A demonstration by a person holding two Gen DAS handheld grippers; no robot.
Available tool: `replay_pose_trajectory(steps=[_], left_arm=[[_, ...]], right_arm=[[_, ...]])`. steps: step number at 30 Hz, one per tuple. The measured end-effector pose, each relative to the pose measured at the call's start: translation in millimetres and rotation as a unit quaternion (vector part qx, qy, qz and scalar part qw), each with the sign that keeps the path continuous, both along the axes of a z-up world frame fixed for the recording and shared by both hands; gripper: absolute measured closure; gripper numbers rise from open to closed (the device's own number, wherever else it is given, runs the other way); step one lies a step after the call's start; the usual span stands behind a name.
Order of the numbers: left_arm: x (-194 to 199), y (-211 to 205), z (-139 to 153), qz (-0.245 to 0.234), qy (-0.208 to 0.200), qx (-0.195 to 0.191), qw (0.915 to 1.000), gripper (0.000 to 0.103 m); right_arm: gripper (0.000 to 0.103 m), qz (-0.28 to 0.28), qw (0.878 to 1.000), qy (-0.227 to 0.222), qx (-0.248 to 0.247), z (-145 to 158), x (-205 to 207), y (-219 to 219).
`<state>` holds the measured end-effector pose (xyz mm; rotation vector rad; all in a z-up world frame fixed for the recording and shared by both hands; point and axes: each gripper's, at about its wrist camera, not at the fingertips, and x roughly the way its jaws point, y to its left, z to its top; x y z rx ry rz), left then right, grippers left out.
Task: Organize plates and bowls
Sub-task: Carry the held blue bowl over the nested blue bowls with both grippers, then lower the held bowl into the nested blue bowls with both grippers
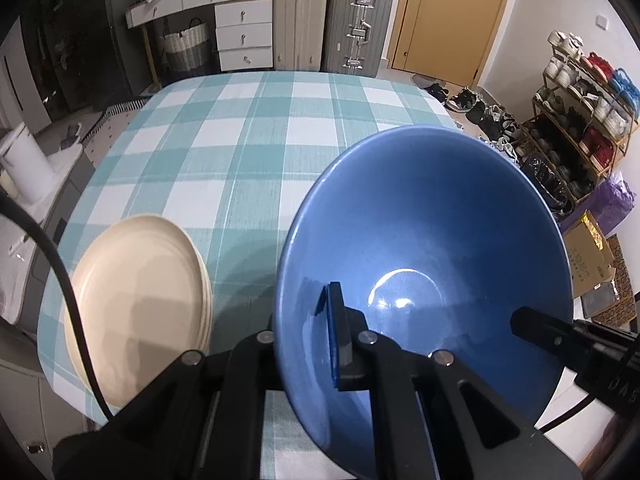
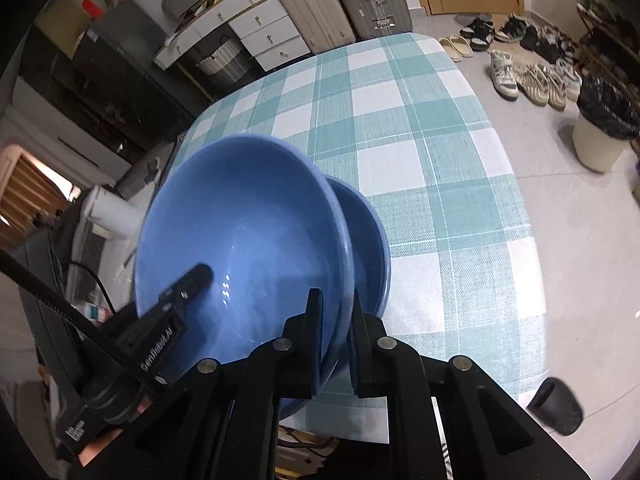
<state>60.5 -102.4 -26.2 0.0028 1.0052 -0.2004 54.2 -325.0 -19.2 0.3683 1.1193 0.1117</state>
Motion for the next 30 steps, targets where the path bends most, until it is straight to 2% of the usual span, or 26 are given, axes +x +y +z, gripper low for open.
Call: replay_pose_trajectory(steps=[7,12,21,25,30], left_arm=[[0,-2,-3,0.003,-0.007,0.014,0.9999,0.096],[-1,-8,-4,0.003,-0.016,0.033,0.9993,0.094],[-3,-12,-12,0.006,-0.029,0.063,0.9976,0.084],[-3,-14,-15,0.016,-0.03,0.07,0.997,0.082],[-2,-14,-19,0.019,-0.028,0.065,0.9973,0.08]], right_arm=[[0.093,0.01,1.0,0.004,-0.018,-10,1,6],[0.092,0.015,0.999,0.001,-0.052,-9,-1,12],[0.091,0.014,0.997,0.001,-0.071,-10,-3,15],[0.09,0.031,0.992,-0.012,-0.121,-10,-7,28],[0.089,0.04,0.986,-0.029,-0.158,-10,-10,36]])
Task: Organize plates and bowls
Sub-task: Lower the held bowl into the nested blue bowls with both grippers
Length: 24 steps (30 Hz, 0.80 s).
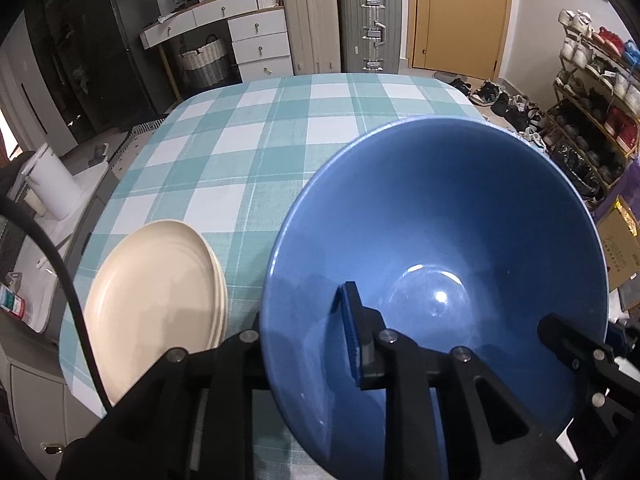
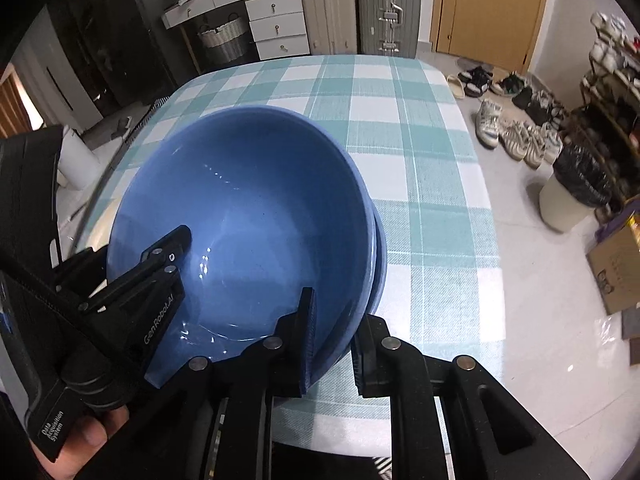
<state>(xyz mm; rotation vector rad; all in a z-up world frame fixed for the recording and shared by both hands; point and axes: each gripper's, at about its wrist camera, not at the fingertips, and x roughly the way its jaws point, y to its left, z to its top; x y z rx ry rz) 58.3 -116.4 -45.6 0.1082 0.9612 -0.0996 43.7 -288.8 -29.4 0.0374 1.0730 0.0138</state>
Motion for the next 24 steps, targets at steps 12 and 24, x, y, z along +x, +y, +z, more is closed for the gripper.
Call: replay_pose_trajectory(steps=[12,24], left_arm=[[-1,2,-6,-0.005,-0.003,-0.013,0.9999,0.076],[0,6,-1,0.002,-0.005,-0.018,0.9998,0.077]], right_arm=[[0.083,0.026,0.994,-0.017,-0.105,-1,-7,15],[0.079,0.013,0.997,-0.012,-0.076,-4,-5,5]])
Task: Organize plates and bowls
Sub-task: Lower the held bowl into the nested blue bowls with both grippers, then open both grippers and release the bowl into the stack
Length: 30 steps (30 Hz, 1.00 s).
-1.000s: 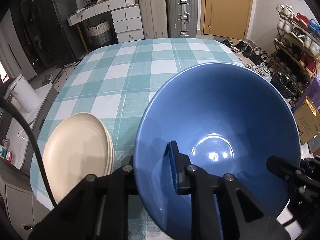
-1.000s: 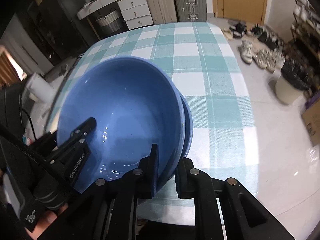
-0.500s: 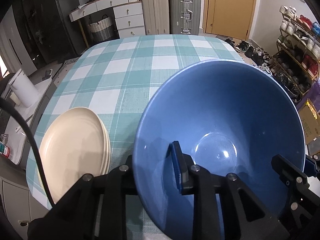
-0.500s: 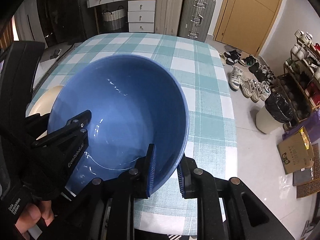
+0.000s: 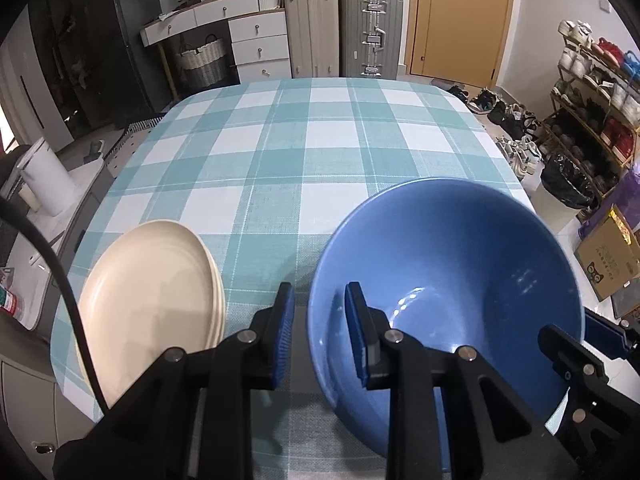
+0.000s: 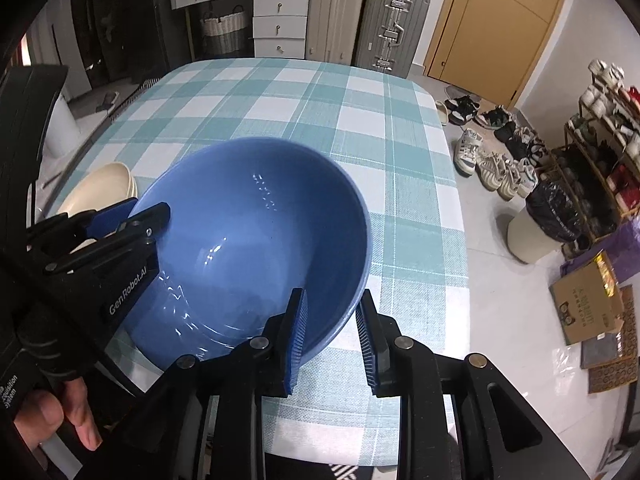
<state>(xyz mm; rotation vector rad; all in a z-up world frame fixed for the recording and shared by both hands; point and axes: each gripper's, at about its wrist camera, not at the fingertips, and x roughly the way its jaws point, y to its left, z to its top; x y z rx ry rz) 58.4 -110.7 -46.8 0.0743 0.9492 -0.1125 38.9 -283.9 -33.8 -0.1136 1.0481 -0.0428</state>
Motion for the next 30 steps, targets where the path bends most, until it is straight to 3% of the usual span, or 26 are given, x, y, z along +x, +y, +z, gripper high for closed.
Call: replay_pose_trajectory(steps=[14,23,30], left_arm=[[-7,-4,-7,-0.007,0.007,-0.007,0.9999,0.077],[-8,-2,-6,-0.009,-0.002,-0.011,0.9999,0.077],[-11,1,0,-0.001,-0.013,-0.017,0.9998,0.076]], right_arm=[[0.08,0.0,1.0,-0.008,0.003,-5,-4,1],[0.08,-0.006,0.999,-0.034,0.04,-2,-13,-8],[0.08,-0.007,0.997,-0.062,0.043,6,-21,-9]])
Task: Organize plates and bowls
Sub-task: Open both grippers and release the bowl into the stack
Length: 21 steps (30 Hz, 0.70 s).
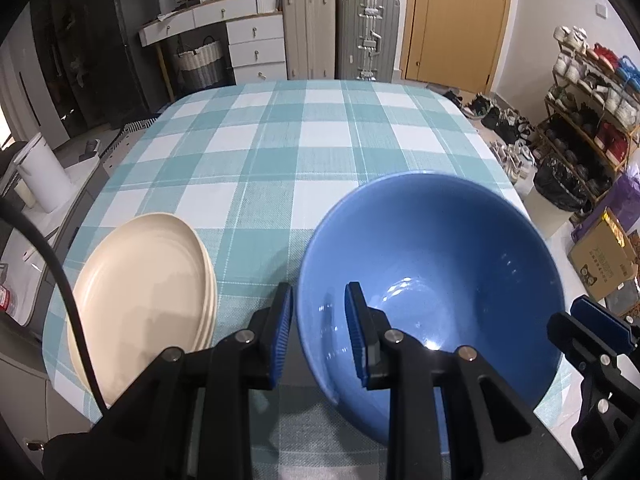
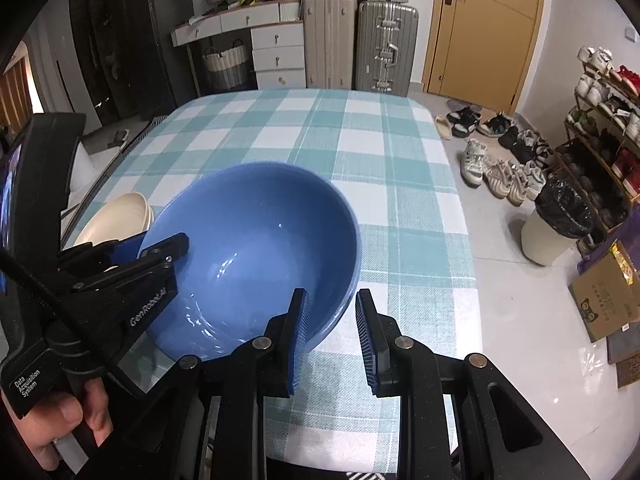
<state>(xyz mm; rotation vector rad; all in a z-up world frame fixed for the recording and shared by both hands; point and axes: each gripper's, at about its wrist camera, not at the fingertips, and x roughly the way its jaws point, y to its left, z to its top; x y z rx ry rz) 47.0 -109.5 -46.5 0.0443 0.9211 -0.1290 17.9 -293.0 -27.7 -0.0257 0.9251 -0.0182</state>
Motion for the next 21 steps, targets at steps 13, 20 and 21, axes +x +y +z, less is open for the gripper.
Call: replay_pose_trajectory(steps=[13,20,21], left_arm=[[-20,14,20,0.0,-0.032,-0.014,0.9994,0.058],[-31,19,28,-0.014,-0.044,-0.014,0.9988,0.058],[-32,20,30,-0.016,-0.047,-0.015,0.9986,0.058]], right_arm=[[0.079,0.004,0.996,-0.077,0.033,17,-34,-6],[0.079,0.004,0.991,-0.119,0.064,27,-46,-3],[0.079,-0.002,0.99,-0.119,0.077,26,-47,-5]])
